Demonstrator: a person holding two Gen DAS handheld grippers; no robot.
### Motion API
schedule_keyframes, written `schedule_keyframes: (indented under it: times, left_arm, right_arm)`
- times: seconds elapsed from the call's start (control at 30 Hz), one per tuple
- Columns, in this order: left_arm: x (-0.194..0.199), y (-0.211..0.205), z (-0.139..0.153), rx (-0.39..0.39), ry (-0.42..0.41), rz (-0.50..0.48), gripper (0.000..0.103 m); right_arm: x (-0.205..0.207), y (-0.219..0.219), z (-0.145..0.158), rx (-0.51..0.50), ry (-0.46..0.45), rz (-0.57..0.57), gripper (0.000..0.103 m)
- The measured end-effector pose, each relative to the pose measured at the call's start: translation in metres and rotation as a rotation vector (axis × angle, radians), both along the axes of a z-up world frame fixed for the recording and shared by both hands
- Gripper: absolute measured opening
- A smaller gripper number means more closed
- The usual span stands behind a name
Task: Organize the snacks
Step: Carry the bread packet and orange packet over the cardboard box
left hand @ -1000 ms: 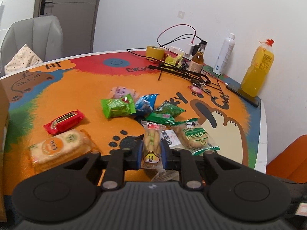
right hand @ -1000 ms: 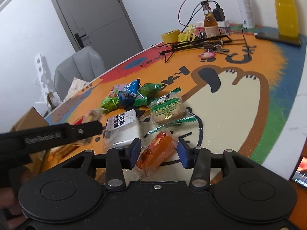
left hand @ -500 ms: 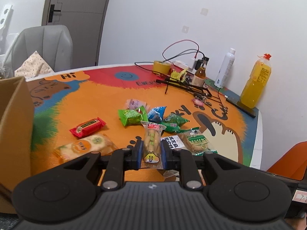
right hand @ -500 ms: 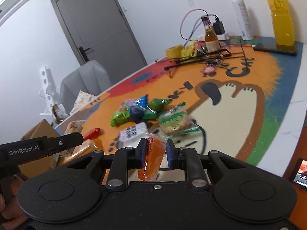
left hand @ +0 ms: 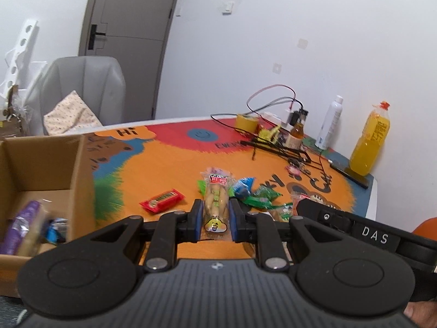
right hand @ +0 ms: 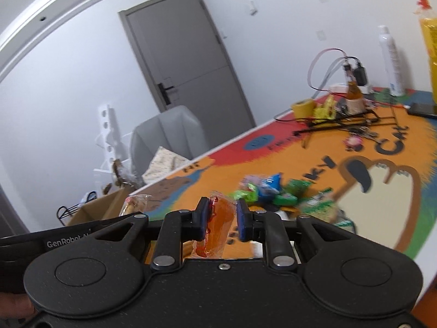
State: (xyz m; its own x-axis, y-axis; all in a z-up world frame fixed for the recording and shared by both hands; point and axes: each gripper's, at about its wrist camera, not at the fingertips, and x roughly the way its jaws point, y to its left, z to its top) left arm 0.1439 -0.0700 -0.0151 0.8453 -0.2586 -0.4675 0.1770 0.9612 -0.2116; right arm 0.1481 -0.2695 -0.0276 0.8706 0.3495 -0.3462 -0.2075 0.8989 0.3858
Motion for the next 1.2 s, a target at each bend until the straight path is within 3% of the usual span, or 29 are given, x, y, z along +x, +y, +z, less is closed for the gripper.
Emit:
schedule_keyframes:
  times: [0.53, 1.03, 1.2]
  left_arm:
    - [-0.025, 0.077, 0.026, -0.018, -0.059, 0.171, 0.019]
    - [-0.024, 0.161, 0.017, -0.047, -0.04, 0.324, 0.019]
    - [-0.013, 0.181, 0.008, -0.068, -0.021, 0.335, 0.019]
  right_arm:
    - [0.01, 0.071, 0.031, 0.018, -0.07, 0.198, 0.02]
    - [0.028, 0.153, 0.043, -0.014, -0.07, 0.348, 0.02]
    - [0.04, 0.176, 0.04, -0.034, -0.054, 0.37, 0.02]
